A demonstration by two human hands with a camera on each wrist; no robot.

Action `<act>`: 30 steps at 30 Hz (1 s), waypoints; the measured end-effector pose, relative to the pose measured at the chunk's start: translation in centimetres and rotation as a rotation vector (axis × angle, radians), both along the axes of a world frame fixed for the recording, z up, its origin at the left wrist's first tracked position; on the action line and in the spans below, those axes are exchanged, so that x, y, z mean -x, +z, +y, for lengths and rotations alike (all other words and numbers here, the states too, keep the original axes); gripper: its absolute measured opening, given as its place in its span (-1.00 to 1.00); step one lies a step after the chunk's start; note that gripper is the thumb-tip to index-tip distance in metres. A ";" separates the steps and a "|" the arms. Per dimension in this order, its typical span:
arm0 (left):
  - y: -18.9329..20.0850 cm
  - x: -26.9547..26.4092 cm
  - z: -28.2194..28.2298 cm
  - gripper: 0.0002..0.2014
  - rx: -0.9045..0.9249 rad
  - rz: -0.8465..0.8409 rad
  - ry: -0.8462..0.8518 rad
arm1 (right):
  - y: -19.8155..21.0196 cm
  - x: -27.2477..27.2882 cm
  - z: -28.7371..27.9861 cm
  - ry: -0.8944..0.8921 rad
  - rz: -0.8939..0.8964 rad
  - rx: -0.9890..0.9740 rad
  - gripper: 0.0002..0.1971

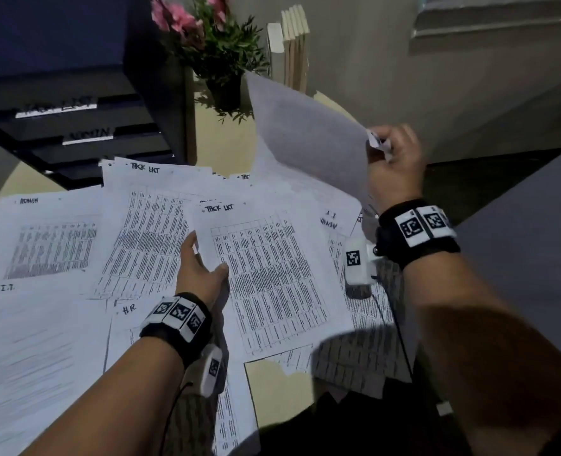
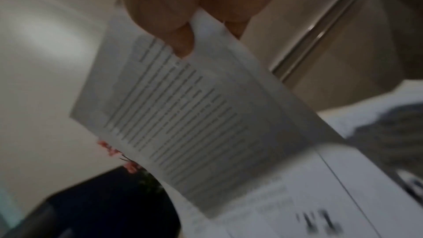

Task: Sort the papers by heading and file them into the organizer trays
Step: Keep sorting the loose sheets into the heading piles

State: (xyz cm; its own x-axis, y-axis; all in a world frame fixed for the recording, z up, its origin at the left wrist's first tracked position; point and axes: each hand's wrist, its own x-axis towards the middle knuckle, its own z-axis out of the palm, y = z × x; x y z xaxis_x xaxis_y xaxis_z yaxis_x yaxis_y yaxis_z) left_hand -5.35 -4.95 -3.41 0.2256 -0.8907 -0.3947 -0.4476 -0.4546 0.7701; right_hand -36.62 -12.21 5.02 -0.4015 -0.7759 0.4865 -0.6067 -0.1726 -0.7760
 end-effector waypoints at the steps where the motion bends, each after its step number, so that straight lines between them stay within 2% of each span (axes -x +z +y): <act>1: 0.2 0.3 -0.2 -0.15 0.022 0.018 -0.030 | 1.4 0.1 1.1 0.063 0.024 0.101 -0.97; 2: 0.7 0.7 -0.3 -0.14 0.040 0.033 -0.070 | 2.5 0.0 2.3 0.139 0.046 0.182 -0.93; 3: 0.7 1.2 -0.4 -0.21 0.033 0.055 -0.094 | 3.0 -0.2 3.6 0.242 0.059 0.209 -0.87; 4: 0.6 1.6 -0.5 -0.38 0.023 0.074 -0.098 | 2.7 -0.3 4.8 0.352 0.068 0.189 -0.84; 5: 0.0 1.8 -1.0 -0.59 -0.025 0.102 -0.078 | 1.7 -0.5 6.2 0.453 0.088 0.131 -0.84; 8: -0.4 2.0 -2.0 -0.91 -0.216 0.194 0.059 | -2.9 -0.3 10.6 0.693 0.176 -0.178 -0.62; 10: -0.4 2.3 -2.5 -0.59 -0.273 0.349 0.184 | -6.2 0.2 13.2 0.755 0.190 -0.343 -0.40; 12: -1.2 2.9 -2.5 -0.49 -0.256 0.533 0.284 | -8.5 0.5 15.3 0.793 0.196 -0.431 -0.24; 13: -1.3 3.5 -2.2 -0.49 -0.302 0.573 0.325 | -9.2 0.5 15.9 0.804 0.220 -0.466 -0.21; 14: -1.3 4.1 -1.8 -0.52 -0.342 0.585 0.294 | -9.7 0.6 16.1 0.823 0.260 -0.500 -0.20; 16: -1.5 4.3 -1.1 -0.71 -0.300 0.422 0.119 | -10.3 1.0 16.2 0.867 0.316 -0.646 -0.21; 18: -2.0 4.0 -1.0 -0.79 -0.275 0.349 0.042 | -9.5 1.3 15.6 0.872 0.362 -0.859 -0.19; 20: -1.6 4.3 -0.9 -0.89 -0.248 0.412 0.047 | -8.1 0.8 14.8 0.723 0.230 -0.917 -0.22; 21: -1.0 4.6 -0.7 -0.82 -0.254 0.450 0.052 | -7.5 0.2 14.1 0.611 0.112 -0.841 -0.33; 22: -0.5 5.1 -0.4 -0.61 -0.234 0.477 0.051 | -6.9 -0.6 13.6 0.516 -0.002 -0.744 -0.48; 23: 0.0 5.6 -0.3 -0.49 -0.228 0.530 0.044 | -6.2 -1.7 13.0 0.445 -0.098 -0.718 -0.60; 24: 0.2 6.1 -0.5 -0.51 -0.219 0.584 0.025 | -5.4 -2.8 12.3 0.425 -0.214 -0.757 -0.55; 26: 1.4 7.2 -0.2 -0.43 -0.256 0.648 -0.084 | -4.2 -5.1 11.0 0.465 -0.497 -0.894 -0.18; 27: 1.9 7.7 0.0 -0.34 -0.289 0.654 -0.155 | -3.6 -5.9 10.3 0.464 -0.569 -0.939 -0.05; 28: 2.1 8.3 0.2 -0.29 -0.273 0.646 -0.205 | -3.0 -6.6 9.6 0.473 -0.571 -0.960 0.02; 30: 2.5 8.9 0.2 -0.27 -0.266 0.696 -0.208 | -1.8 -6.7 8.9 0.456 -0.422 -0.983 -0.06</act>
